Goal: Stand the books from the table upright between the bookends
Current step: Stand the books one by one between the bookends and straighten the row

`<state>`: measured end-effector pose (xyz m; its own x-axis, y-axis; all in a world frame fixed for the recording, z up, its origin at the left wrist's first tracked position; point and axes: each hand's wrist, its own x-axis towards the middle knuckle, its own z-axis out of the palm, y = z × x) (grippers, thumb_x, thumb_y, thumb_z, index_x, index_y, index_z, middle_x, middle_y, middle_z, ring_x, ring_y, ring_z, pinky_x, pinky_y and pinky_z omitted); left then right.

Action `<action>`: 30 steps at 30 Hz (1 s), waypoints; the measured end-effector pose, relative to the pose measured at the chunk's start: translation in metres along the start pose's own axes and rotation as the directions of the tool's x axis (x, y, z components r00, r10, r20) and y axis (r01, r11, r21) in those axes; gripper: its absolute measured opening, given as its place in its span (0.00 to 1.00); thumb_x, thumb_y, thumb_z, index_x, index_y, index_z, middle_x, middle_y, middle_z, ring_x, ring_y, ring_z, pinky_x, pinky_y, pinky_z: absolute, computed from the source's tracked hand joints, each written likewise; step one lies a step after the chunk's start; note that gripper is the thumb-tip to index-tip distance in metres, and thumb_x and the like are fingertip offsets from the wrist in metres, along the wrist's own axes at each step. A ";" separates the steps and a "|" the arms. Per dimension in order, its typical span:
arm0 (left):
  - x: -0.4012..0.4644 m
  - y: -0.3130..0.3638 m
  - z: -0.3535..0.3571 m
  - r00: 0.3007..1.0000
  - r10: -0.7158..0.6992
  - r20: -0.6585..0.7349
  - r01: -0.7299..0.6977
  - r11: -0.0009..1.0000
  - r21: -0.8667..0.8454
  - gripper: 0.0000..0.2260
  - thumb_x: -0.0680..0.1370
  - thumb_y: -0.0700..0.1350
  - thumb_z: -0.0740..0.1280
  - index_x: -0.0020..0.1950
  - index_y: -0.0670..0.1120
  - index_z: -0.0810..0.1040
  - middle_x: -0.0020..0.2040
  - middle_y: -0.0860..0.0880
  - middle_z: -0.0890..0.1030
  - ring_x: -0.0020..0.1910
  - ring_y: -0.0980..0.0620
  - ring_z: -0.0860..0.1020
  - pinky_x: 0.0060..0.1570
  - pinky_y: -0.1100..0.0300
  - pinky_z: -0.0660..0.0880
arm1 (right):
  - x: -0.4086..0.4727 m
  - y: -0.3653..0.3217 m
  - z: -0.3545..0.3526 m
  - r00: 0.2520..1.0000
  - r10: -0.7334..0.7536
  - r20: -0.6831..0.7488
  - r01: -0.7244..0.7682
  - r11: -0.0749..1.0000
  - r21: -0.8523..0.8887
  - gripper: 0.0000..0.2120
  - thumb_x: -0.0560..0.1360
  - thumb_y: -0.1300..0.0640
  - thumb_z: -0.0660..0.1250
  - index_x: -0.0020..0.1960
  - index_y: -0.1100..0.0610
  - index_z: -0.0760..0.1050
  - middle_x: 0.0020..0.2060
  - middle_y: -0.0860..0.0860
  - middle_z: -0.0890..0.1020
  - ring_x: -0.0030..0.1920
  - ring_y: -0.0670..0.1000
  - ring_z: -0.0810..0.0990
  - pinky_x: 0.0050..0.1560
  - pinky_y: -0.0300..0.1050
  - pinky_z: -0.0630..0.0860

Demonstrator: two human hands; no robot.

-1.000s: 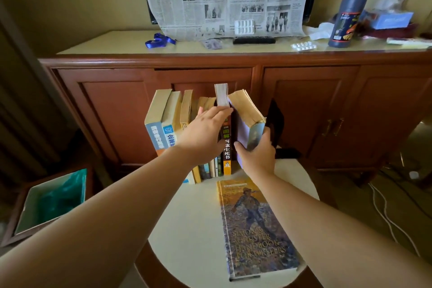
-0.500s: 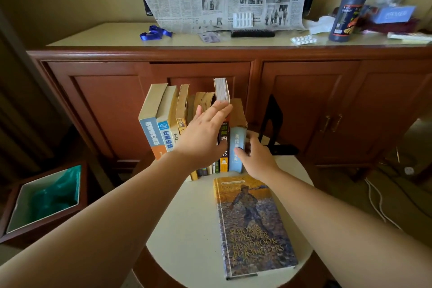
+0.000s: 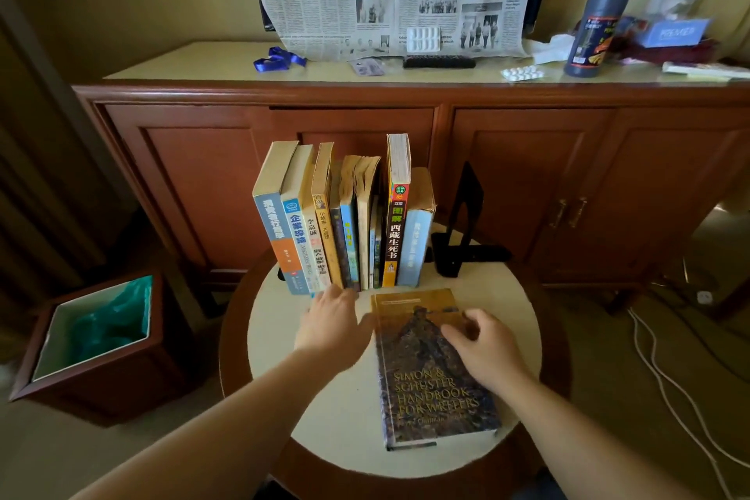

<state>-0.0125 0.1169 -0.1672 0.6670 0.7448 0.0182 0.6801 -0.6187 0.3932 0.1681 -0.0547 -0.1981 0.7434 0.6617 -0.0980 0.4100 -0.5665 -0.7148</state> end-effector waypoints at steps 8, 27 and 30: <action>-0.019 0.018 0.020 0.871 -0.097 0.481 0.409 0.686 -0.602 0.16 0.86 0.55 0.61 0.64 0.48 0.82 0.62 0.46 0.82 0.58 0.51 0.79 0.56 0.56 0.75 | -0.026 0.000 -0.011 0.984 0.008 0.178 -0.044 0.980 0.197 0.35 0.81 0.44 0.68 0.82 0.52 0.59 0.77 0.48 0.68 0.76 0.52 0.67 0.75 0.48 0.67; -0.052 0.051 -0.050 0.849 0.409 0.334 0.206 0.326 -0.923 0.31 0.73 0.36 0.73 0.74 0.53 0.71 0.65 0.49 0.83 0.66 0.47 0.80 0.66 0.48 0.79 | -0.073 -0.011 -0.026 0.847 -0.375 -0.377 0.410 0.912 0.014 0.38 0.75 0.30 0.64 0.79 0.48 0.65 0.64 0.49 0.72 0.63 0.41 0.69 0.56 0.25 0.70; -0.060 0.060 -0.056 0.815 0.451 0.364 0.175 0.407 -0.896 0.31 0.74 0.39 0.74 0.74 0.57 0.71 0.66 0.50 0.82 0.67 0.48 0.80 0.66 0.46 0.78 | -0.098 -0.006 -0.014 0.869 -0.408 -0.281 0.431 0.902 0.022 0.49 0.68 0.21 0.65 0.81 0.44 0.56 0.71 0.47 0.64 0.68 0.42 0.65 0.65 0.29 0.66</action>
<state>-0.0282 0.0492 -0.0928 0.9611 0.2367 -0.1422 0.1208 0.1024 0.9874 0.1000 -0.1233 -0.1738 0.6270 0.6681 0.4007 0.6785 -0.2156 -0.7022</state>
